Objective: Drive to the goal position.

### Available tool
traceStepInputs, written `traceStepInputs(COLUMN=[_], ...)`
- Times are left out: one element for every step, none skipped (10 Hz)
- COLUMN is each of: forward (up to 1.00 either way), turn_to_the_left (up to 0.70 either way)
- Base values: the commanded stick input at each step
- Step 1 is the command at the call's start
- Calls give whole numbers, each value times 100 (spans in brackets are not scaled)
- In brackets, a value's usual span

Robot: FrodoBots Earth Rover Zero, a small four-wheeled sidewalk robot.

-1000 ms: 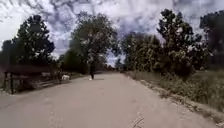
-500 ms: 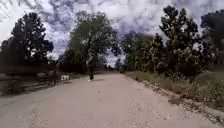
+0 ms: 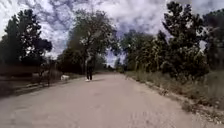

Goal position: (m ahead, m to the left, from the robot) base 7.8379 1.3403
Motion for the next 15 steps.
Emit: traceStepInputs(forward=[85, 85, 85, 85, 85, 85, 85, 85, 85, 85, 85, 85, 85, 85, 85], turn_to_the_left=[0, 0, 0, 0, 0, 0, 0, 0, 0, 0, 0, 0, 0, 0, 0])
